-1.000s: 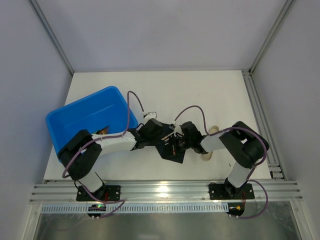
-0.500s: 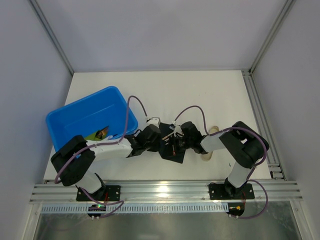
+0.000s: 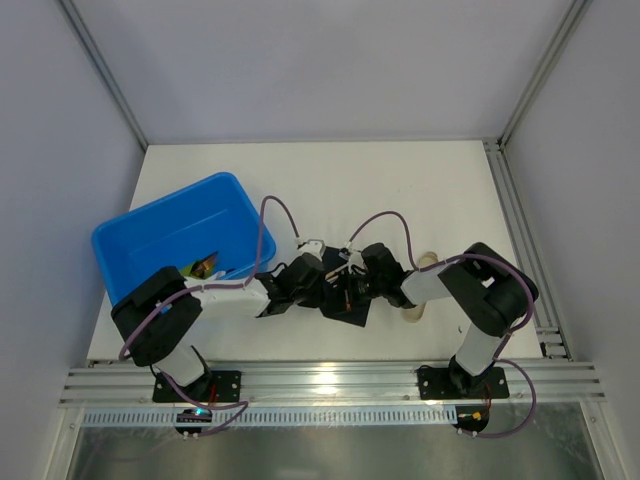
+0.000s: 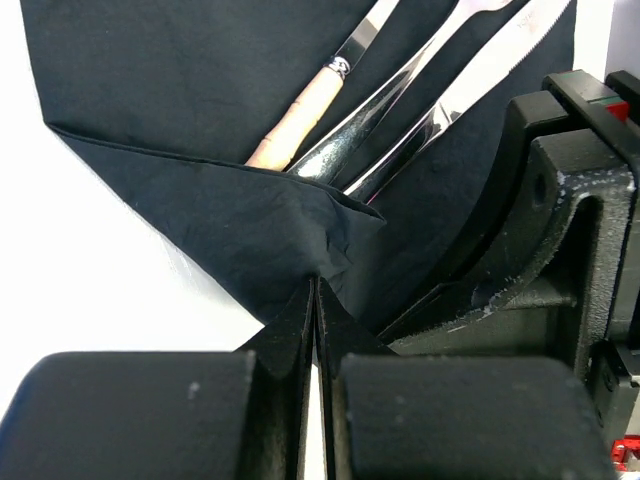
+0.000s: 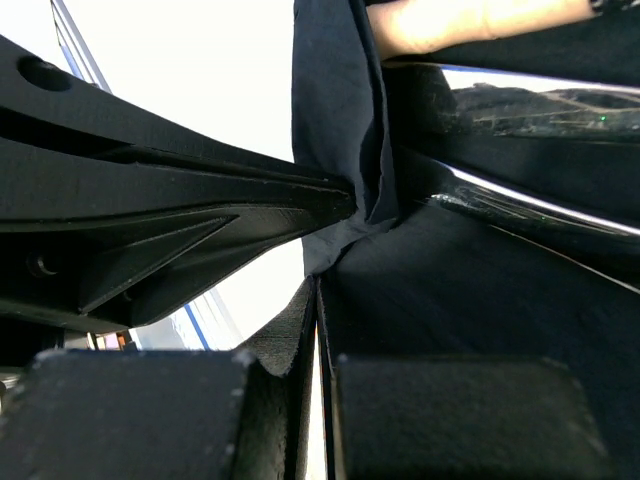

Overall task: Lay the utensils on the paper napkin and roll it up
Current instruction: Roll the napkin at the center of the board.

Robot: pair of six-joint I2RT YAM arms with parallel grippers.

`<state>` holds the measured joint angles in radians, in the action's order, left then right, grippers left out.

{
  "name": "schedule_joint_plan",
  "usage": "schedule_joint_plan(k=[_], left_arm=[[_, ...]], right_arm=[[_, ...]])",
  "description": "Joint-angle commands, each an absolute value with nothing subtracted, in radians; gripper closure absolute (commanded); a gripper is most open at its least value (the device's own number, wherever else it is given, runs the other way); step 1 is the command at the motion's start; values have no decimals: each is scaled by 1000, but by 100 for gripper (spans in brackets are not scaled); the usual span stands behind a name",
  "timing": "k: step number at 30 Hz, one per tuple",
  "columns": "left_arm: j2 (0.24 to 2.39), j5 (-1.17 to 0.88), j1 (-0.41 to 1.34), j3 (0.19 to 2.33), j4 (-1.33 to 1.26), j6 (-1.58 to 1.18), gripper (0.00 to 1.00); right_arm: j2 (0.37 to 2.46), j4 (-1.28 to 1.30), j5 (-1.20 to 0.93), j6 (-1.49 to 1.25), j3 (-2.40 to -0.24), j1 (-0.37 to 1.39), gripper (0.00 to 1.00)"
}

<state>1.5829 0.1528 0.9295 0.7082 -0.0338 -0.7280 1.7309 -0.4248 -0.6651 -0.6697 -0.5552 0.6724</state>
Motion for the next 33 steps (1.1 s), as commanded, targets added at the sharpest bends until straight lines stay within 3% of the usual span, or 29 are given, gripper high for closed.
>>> schedule_joint_plan(k=[1, 9, 13, 23, 33], left_arm=[[1611, 187, 934, 712, -29, -739, 100], [1618, 193, 934, 715, -15, -746, 100], [1608, 199, 934, 718, -5, -739, 100], [1606, 193, 934, 721, -3, -749, 100], [1597, 186, 934, 729, 26, -756, 100]], right_arm=[[1720, -423, -623, -658, -557, 678, 96], [1603, -322, -565, -635, -580, 678, 96], [1477, -94, -442, -579, -630, 675, 95], [1307, 402, -109, -472, -716, 661, 72], [1177, 414, -189, -613, -566, 663, 62]])
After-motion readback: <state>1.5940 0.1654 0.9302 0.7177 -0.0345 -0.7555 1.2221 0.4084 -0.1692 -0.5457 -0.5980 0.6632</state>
